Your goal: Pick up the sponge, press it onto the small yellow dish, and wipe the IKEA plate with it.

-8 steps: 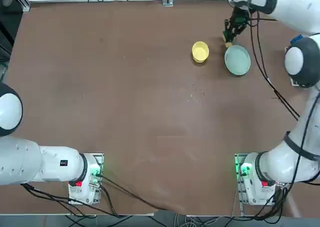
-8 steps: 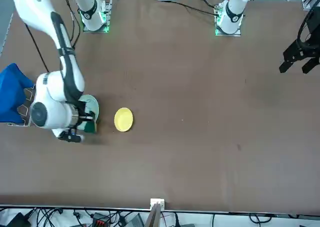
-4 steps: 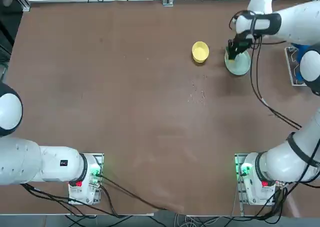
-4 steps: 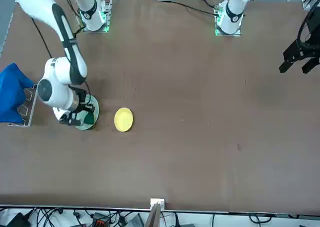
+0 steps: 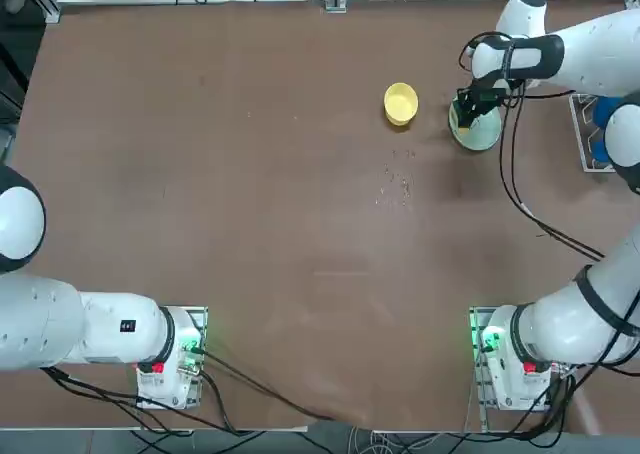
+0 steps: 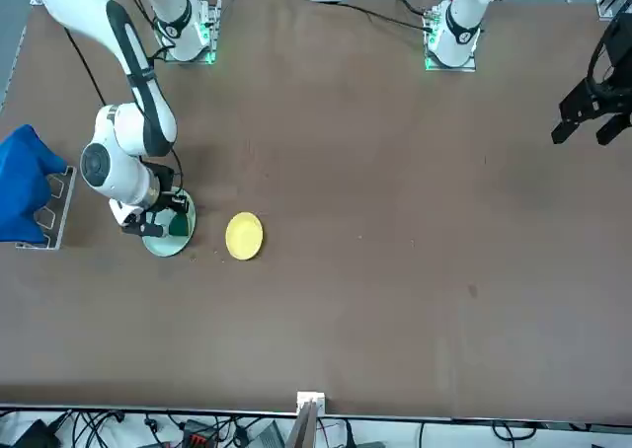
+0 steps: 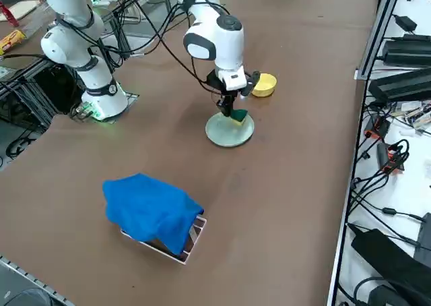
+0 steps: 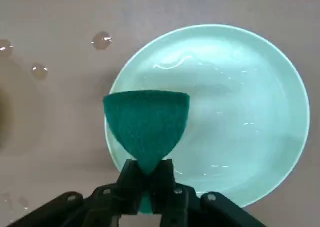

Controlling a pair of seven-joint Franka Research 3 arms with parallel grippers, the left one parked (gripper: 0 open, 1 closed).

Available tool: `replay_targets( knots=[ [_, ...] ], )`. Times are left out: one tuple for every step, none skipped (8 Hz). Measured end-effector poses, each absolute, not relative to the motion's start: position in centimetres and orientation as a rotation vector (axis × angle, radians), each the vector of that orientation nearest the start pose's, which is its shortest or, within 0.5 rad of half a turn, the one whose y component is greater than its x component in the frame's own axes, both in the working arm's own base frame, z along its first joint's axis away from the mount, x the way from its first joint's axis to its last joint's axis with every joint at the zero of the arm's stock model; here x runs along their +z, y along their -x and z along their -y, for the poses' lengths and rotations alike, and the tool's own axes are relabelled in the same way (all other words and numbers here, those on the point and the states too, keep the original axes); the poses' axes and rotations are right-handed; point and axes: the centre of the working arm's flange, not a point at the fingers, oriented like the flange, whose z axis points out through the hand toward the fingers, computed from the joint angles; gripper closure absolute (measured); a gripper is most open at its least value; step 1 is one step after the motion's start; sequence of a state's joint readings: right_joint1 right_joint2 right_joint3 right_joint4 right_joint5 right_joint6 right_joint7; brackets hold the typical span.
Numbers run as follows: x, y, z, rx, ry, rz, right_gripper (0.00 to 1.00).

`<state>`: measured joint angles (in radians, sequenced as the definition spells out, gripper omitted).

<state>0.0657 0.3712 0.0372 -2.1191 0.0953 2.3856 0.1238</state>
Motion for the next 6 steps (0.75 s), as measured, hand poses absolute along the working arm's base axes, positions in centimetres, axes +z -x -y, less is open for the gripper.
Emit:
replay_targets(
  knots=[
    [22.4, -56.1, -5.5, 0.171, 3.071, -0.155, 0.88],
    [21.9, -55.9, -5.3, 0.156, 3.072, -0.160, 0.88],
    [21.4, -55.7, -5.2, 0.143, 3.073, -0.159, 0.88],
    [21.0, -55.6, -5.2, 0.135, 3.073, -0.157, 0.88],
    [20.9, -55.6, -5.0, 0.132, 3.074, -0.136, 0.88],
    [20.9, -55.7, -4.5, 0.129, 3.074, -0.109, 0.88]
  ],
)
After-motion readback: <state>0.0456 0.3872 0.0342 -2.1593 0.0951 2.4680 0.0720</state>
